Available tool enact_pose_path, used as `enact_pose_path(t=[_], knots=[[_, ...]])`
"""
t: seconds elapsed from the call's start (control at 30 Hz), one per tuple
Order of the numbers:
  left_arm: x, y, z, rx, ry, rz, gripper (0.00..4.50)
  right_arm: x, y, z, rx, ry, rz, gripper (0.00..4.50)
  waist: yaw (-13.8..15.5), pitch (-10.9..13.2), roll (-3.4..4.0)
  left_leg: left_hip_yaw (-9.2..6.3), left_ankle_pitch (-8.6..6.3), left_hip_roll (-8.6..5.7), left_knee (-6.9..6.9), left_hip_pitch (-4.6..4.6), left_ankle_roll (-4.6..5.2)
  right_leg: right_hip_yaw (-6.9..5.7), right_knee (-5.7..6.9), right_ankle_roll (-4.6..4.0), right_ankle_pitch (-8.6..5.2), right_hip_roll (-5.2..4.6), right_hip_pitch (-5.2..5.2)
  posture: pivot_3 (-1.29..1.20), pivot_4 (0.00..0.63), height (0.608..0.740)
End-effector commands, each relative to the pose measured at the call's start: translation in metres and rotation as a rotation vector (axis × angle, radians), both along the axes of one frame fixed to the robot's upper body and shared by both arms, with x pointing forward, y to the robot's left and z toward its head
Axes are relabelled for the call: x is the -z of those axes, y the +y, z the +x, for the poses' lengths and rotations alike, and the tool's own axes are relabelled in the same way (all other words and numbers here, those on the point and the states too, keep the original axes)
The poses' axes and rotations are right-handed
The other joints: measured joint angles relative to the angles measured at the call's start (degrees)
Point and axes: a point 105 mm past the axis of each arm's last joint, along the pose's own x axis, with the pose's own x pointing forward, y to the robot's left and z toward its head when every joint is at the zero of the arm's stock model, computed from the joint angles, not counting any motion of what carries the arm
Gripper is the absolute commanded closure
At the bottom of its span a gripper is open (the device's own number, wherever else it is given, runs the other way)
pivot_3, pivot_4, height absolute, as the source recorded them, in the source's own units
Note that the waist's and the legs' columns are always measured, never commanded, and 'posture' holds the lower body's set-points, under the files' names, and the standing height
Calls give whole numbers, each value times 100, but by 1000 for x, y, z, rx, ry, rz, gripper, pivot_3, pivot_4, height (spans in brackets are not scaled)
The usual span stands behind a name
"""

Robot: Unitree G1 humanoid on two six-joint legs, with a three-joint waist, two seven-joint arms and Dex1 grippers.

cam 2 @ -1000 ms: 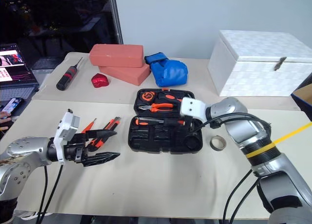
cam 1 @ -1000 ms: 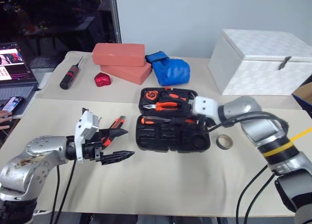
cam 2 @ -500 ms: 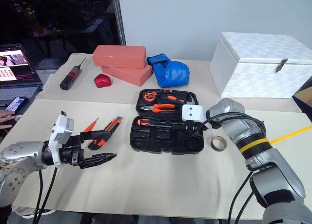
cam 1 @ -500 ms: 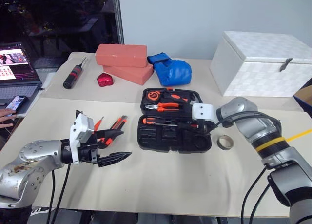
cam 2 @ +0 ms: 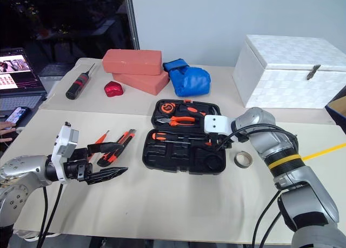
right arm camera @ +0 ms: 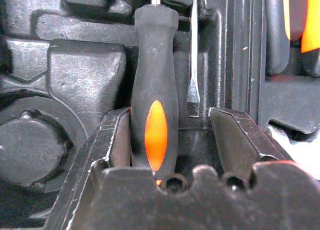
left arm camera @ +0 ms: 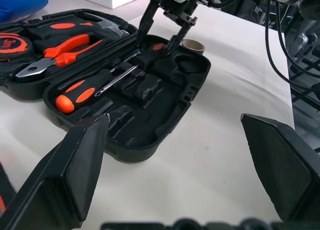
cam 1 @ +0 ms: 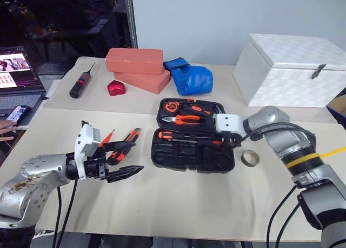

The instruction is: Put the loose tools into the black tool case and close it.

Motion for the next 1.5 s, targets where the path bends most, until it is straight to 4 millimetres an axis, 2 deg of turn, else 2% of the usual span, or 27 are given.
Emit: enact_pose_path(t=[0.03,0.17,0.2,0.3,0.47,0.6,0.7,0.73,0.77,0.83,0.9,1.0,1.07,1.13,1.2,1.33,1.4,1.47,1.5], knots=[[-5,-1,-2,17,-32,14,0,-25,1,-9,13,27,168,2637,-2,0,0,0,0,2,0,0,0,0,1,1,1,1,-1,0,150,740],[-4,-1,-1,15,-25,14,0,-31,-2,-21,56,82,286,4124,-2,0,0,0,0,5,0,2,0,0,4,3,1,5,-1,0,150,740],[-4,-1,0,13,-24,13,0,-32,-1,-21,76,94,326,4373,-2,0,0,0,0,6,0,3,0,0,5,4,0,5,0,0,150,740],[-2,1,1,-2,-14,5,0,-37,7,-23,152,128,499,4451,-9,0,0,1,0,7,1,2,0,0,5,3,-2,5,-1,0,150,740],[4,6,2,-31,-3,0,0,-19,18,-15,288,56,645,4451,-48,-2,-3,2,1,19,2,10,-1,1,9,-1,0,19,0,0,150,740],[9,8,0,-43,7,0,0,45,20,-29,221,1,344,4451,-36,-4,2,3,1,19,1,4,-2,1,10,-2,-1,19,-5,0,150,740],[13,12,0,-63,10,3,0,59,18,-31,188,-9,283,4451,-43,-26,-21,12,1,19,2,19,-2,6,5,-21,-12,16,6,0,150,740],[14,14,1,-82,14,-3,0,58,15,-30,181,-32,277,4451,-46,-27,-21,12,1,21,2,27,-2,5,5,-31,-18,16,15,0,150,740],[15,18,3,-122,9,-10,0,47,16,-29,182,-49,333,4451,-53,-27,-21,12,1,20,2,40,-2,5,2,-32,-18,15,28,0,150,740],[17,29,9,-234,-8,-16,0,18,21,-29,143,-133,462,4451,-39,-26,-22,13,0,21,2,82,-4,3,-5,-37,-21,11,72,0,150,740],[17,39,16,-347,-21,-36,0,-14,25,-31,123,-216,616,4451,-15,-25,-20,14,0,23,1,81,-4,1,-7,-38,-22,7,69,0,150,740],[16,53,30,-523,-27,-37,0,-49,27,-56,11,-168,770,4451,-9,-17,-8,16,0,25,1,69,-4,2,-2,-36,-21,6,59,0,150,740],[20,68,39,-669,19,17,0,-59,27,-70,-27,-144,782,3900,-4,-15,-6,16,0,24,1,64,-3,2,0,-33,-19,7,57,0,150,740],[23,82,51,-788,69,67,0,-61,24,-90,-82,-99,740,3341,28,-15,-7,10,0,27,1,65,-3,-3,0,-29,-20,12,61,0,150,740],[23,87,59,-832,94,90,0,-63,22,-102,-100,-73,731,2657,38,-17,-10,5,0,26,-1,63,-3,-7,0,-21,-26,12,64,0,150,740],[28,102,70,-912,169,129,0,-64,22,-112,-100,-73,709,1313,-8,-17,-10,12,-1,22,-1,61,-4,-5,-4,-26,-28,7,60,0,150,740],[35,102,73,-907,214,179,0,-67,22,-116,-104,-86,700,542,-42,-16,-12,14,-1,23,-1,62,-4,-4,-5,-30,-24,7,57,0,150,740],[40,102,74,-896,246,212,0,-73,25,-118,-107,-98,724,68,-55,-16,-12,14,-1,23,-1,62,-4,-4,-4,-31,-24,7,53,0,150,740],[44,101,74,-887,260,233,0,-79,29,-120,-124,-110,757,68,-57,-16,-12,13,-1,24,-2,62,-5,-4,-3,-32,-24,7,52,0,150,740]])
